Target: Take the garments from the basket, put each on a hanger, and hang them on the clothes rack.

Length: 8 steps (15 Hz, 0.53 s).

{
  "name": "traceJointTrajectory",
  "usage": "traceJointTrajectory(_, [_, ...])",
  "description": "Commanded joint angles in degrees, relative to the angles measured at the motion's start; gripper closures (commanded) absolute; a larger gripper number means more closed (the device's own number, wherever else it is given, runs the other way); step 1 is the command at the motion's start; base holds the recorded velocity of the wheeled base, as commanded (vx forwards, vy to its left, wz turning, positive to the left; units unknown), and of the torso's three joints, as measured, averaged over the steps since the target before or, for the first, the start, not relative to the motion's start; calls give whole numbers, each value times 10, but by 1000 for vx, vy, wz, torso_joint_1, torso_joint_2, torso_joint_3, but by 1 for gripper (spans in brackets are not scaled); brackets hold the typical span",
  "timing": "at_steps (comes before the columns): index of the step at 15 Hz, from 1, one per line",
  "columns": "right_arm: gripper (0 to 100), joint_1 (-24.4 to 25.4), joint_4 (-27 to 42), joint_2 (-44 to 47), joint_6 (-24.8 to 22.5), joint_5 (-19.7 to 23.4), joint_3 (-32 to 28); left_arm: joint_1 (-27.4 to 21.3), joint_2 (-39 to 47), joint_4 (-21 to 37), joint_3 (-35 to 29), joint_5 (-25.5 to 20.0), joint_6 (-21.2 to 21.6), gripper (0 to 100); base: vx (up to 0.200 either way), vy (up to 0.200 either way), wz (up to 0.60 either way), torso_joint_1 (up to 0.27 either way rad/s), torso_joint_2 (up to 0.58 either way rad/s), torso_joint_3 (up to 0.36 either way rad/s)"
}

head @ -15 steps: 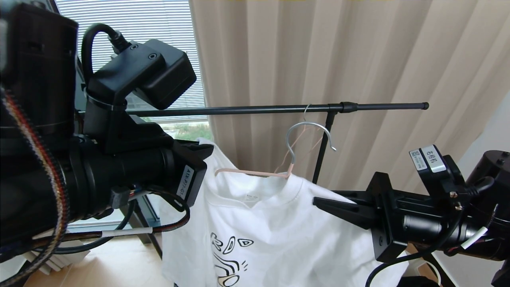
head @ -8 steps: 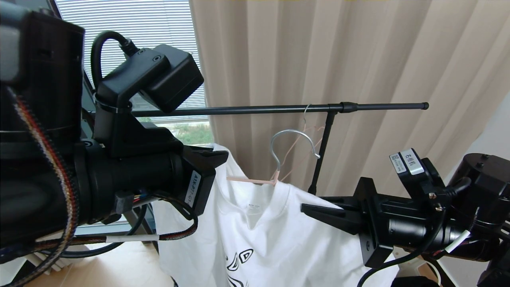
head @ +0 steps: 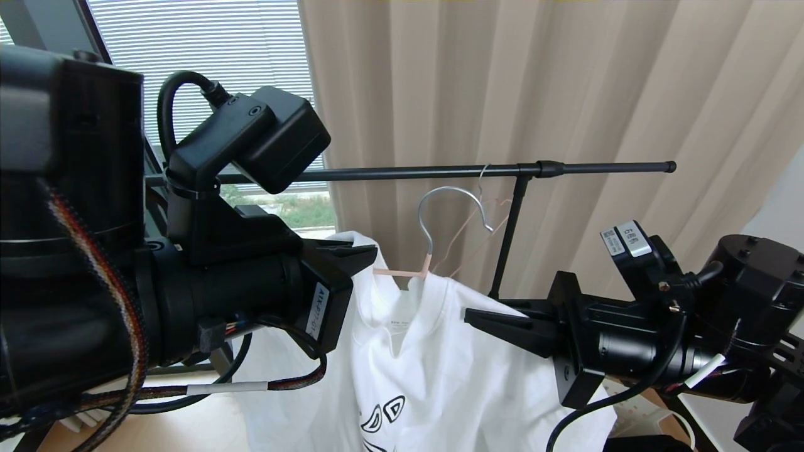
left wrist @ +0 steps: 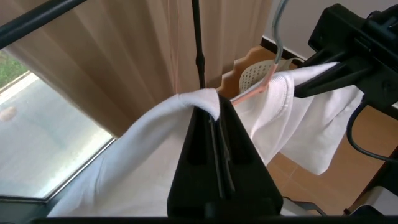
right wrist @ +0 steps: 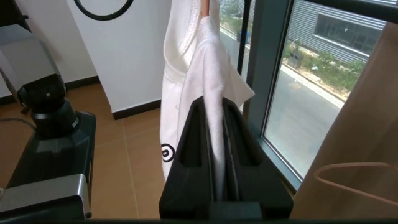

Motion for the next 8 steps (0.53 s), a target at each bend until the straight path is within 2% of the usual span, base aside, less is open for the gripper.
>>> traceJointTrajectory(1, [100, 0, -16, 3, 10, 0, 1, 0, 1, 0, 1, 1, 0, 100, 0, 0, 0, 0, 0, 0])
traceJointTrajectory(8, [100, -1, -47, 3, 18, 0, 0, 0, 2, -7, 3, 1, 0, 100, 0, 0, 0, 0, 0, 0])
